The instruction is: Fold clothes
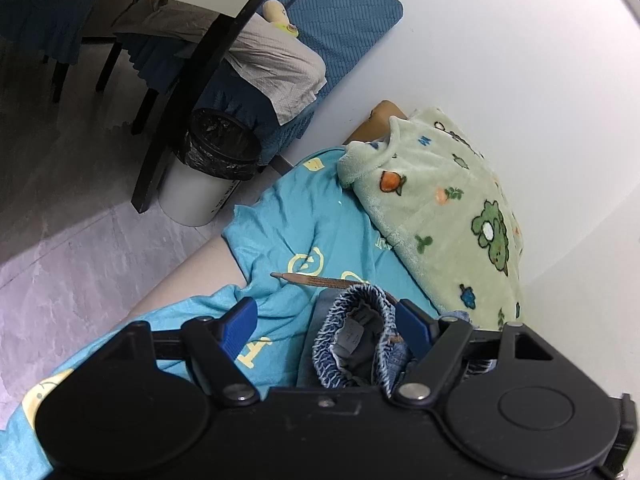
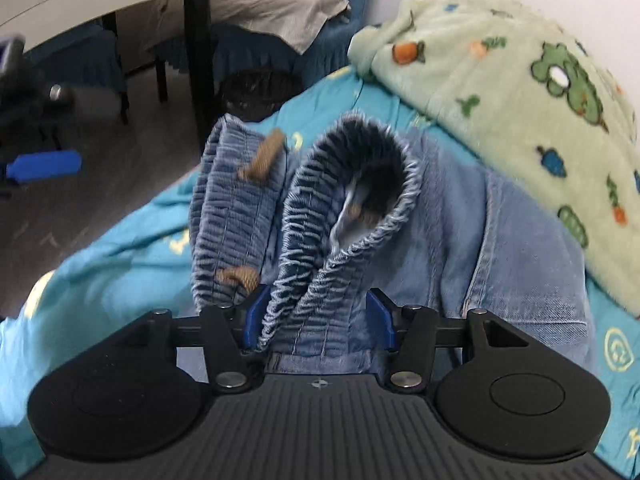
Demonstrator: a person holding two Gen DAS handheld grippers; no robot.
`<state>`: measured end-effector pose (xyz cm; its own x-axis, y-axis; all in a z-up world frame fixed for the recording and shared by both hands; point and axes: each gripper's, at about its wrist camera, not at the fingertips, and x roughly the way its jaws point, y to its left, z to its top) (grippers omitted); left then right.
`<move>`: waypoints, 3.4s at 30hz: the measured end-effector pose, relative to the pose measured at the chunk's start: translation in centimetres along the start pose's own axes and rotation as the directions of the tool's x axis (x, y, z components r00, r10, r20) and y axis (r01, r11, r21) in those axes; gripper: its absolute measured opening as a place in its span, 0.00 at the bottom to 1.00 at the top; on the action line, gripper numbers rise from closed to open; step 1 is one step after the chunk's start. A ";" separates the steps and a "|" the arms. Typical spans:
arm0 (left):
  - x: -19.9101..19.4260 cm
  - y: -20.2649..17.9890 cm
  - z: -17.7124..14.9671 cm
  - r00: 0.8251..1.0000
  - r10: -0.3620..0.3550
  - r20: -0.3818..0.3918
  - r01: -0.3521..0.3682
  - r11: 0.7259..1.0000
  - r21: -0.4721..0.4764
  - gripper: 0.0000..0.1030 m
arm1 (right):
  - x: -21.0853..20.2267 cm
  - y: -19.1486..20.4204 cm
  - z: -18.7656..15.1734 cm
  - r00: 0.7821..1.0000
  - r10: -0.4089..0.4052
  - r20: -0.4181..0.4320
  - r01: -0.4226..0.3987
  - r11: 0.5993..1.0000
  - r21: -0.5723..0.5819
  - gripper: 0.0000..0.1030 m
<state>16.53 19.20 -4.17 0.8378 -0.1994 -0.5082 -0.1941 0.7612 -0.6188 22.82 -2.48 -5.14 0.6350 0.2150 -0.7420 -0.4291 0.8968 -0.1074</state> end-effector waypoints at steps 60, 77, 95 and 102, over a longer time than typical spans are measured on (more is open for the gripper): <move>5.3 -7.6 -11.9 0.988 -0.062 -0.138 0.116 0.899 0.422 0.39 | -9.3 -17.1 -13.5 0.956 -0.156 0.247 -0.030 0.790 0.613 0.64; 0.1 -2.1 -6.1 0.987 -0.147 0.065 0.148 0.989 -0.003 0.07 | -4.2 -16.4 -15.1 0.974 -0.103 0.200 0.002 0.892 0.451 0.68; -1.5 -2.8 -9.2 0.999 0.034 -0.038 -0.029 0.992 0.126 0.55 | -2.7 -19.3 -17.4 0.986 -0.029 0.166 -0.081 0.780 0.621 0.68; 0.4 -3.7 -12.4 0.990 0.016 -0.142 0.013 0.979 0.204 0.72 | -4.4 -20.7 -18.1 0.965 -0.030 0.261 -0.168 0.692 0.702 0.68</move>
<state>11.25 8.68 -9.55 0.7533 -0.2730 -0.5983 -0.0746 0.8684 -0.4902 17.29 -28.97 -11.68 0.7933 0.2810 -0.5401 0.0478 0.8557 0.5153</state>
